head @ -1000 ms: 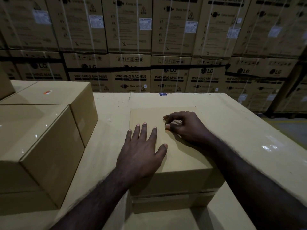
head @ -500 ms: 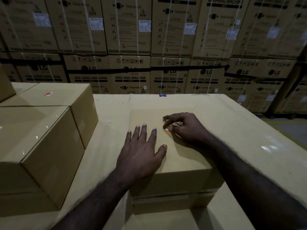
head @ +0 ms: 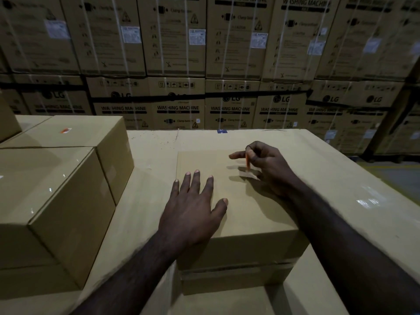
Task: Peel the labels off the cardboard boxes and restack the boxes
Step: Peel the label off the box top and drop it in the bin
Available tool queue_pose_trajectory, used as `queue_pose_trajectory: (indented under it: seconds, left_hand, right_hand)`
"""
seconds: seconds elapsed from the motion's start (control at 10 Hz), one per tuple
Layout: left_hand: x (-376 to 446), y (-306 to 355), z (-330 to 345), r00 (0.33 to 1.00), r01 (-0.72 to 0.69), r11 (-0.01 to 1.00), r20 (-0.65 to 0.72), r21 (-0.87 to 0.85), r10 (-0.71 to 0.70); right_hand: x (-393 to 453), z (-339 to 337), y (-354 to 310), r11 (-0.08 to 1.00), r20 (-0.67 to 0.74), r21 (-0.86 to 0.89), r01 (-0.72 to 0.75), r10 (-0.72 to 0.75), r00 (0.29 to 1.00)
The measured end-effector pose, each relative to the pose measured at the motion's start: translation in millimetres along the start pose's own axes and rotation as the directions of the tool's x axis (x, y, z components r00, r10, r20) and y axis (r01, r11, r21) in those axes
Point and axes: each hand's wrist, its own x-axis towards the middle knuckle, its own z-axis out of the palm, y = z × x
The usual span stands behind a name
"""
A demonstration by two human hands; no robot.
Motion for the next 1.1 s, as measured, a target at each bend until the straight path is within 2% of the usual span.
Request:
queue_pose_trajectory:
  seconds: [0.1, 0.3, 0.4, 0.5, 0.6, 0.7, 0.9, 1.0, 1.1]
  left_hand:
    - [0.6, 0.6, 0.1, 1.000, 0.009, 1.000, 0.003, -0.003, -0.009]
    - [-1.0, 1.7, -0.2, 1.000, 0.017, 1.000, -0.003, -0.002, -0.017]
    - [-1.0, 1.8, 0.8, 1.000, 0.017, 1.000, -0.014, -0.005, -0.018]
    - [-0.9, 1.7, 1.6, 1.000, 0.020, 1.000, -0.021, -0.006, -0.020]
    - [-0.1, 1.2, 2.7, 1.000, 0.015, 1.000, -0.022, -0.007, -0.015]
    - [2.0, -1.0, 4.2, 1.000, 0.007, 1.000, -0.029, -0.016, -0.007]
    - [4.6, -1.9, 5.3, 0.999, 0.003, 1.000, -0.039, -0.010, -0.003]
    - [3.2, -1.7, 4.9, 0.999, 0.003, 1.000, -0.044, -0.010, -0.003]
    - [2.6, -1.5, 4.4, 0.999, 0.005, 1.000, -0.041, -0.017, -0.006]
  right_hand:
    - [-5.3, -3.2, 2.3, 1.000, 0.053, -0.008, -0.003, 0.003, 0.999]
    - [-16.9, 0.6, 13.7, 0.974, 0.129, -0.217, 0.060, -0.032, 0.991]
    - [-27.5, 4.9, 12.4, 0.860, 0.157, -0.492, 0.135, -0.065, 0.985]
    - [-37.7, 9.6, 11.5, 0.668, 0.170, -0.700, 0.252, -0.186, 0.968]
    - [-43.6, 4.5, 9.3, 0.479, 0.156, -0.835, 0.272, -0.268, 0.951]
    - [-39.8, -1.8, 7.2, 0.424, 0.106, -0.885, 0.191, -0.215, 0.971]
    - [-40.1, 27.1, 1.9, 0.445, 0.196, -0.864, 0.238, -0.139, 0.971]
    - [-43.6, 30.8, -2.4, 0.397, 0.242, -0.875, 0.276, -0.134, 0.961]
    - [-44.5, 17.9, -3.8, 0.391, 0.204, -0.891, 0.228, -0.104, 0.974]
